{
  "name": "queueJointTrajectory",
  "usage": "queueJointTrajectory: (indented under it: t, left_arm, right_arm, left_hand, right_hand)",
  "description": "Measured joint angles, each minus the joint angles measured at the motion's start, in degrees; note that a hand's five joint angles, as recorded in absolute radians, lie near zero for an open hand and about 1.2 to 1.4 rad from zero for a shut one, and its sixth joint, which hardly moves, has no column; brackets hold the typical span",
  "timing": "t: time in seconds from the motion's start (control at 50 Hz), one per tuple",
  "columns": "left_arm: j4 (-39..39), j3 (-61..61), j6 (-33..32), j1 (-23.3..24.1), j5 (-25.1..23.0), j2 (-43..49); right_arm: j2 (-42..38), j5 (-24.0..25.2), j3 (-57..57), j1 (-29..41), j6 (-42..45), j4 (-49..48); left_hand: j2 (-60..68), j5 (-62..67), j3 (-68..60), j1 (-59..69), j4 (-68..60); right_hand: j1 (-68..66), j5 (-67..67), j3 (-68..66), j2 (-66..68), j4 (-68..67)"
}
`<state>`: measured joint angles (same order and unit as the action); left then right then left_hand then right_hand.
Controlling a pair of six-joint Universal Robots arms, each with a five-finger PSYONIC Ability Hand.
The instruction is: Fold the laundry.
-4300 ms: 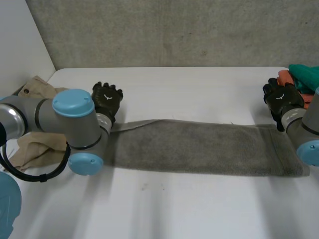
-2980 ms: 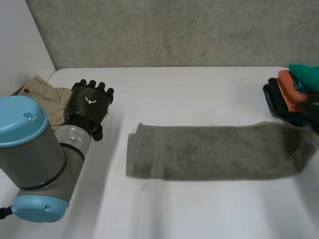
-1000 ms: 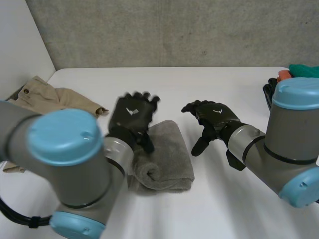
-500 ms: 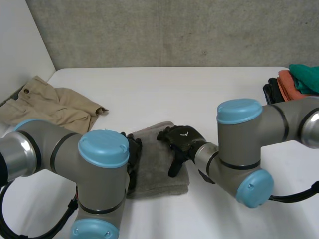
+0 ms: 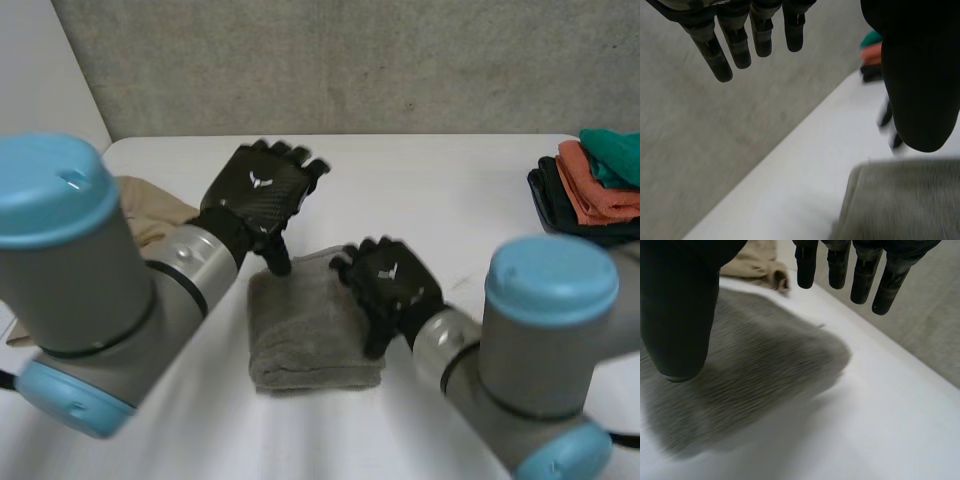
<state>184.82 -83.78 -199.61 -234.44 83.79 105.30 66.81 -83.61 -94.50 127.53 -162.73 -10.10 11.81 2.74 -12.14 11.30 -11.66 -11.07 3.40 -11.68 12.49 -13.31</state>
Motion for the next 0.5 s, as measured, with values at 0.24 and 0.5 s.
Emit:
queueJointTrajectory:
  t: [0.24,0.5]
  left_arm:
    - [-4.7,2.4,1.8,-4.9,-21.5,-1.9]
    - [-5.4,2.4,2.2,-4.3,-19.3,-1.2]
  right_arm:
    - [-9.6,0.1,-6.4,4.8,3.2,-17.3]
    - [-14.2,-1.6,-1.1,5.2,8.2,-21.4]
  left_hand:
    - [0.0,0.0,0.0,0.0,0.0]
    - [0.0,0.0,0.0,0.0,0.0]
  right_hand:
    - [0.0,0.0,0.0,0.0,0.0]
    - [-0.2,-0.1,-0.6,0.3,-0.2]
